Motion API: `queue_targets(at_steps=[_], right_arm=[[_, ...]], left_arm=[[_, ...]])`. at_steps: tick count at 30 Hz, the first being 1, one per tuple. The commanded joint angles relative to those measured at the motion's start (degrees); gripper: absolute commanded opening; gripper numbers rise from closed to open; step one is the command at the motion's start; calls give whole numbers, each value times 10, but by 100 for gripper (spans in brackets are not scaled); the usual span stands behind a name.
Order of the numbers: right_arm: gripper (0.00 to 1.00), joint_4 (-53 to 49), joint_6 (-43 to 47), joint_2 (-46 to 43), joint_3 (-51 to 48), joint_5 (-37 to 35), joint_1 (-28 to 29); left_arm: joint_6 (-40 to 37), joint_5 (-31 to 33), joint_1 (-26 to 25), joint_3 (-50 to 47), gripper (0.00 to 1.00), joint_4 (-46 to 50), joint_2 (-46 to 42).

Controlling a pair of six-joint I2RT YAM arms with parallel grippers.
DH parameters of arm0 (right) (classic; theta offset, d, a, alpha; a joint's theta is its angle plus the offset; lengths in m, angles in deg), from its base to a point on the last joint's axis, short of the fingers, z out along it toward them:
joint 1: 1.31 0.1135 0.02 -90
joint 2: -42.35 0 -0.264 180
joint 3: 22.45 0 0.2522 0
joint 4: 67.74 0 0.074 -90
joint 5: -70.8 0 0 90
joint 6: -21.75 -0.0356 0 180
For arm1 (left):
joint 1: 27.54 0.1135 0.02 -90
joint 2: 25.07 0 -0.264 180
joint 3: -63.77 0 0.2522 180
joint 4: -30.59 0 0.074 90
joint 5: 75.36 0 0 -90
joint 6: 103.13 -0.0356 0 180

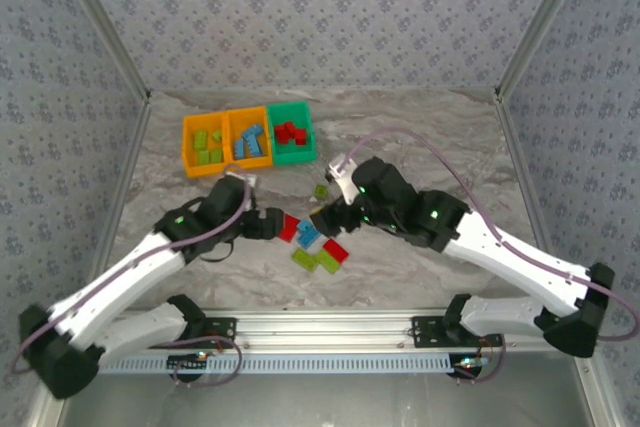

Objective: Sort the legos into containers by color

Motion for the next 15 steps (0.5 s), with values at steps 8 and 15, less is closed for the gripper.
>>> queue_targets(at_steps=[8,15], right_arm=[[97,-39,-62,-54,-65,-11,6],[97,-56,-59,-10,-39,-8,13]], left_arm=[[-64,-50,-17,-70,99,-132,163],[-92,-23,1,-54,99,-153,231]])
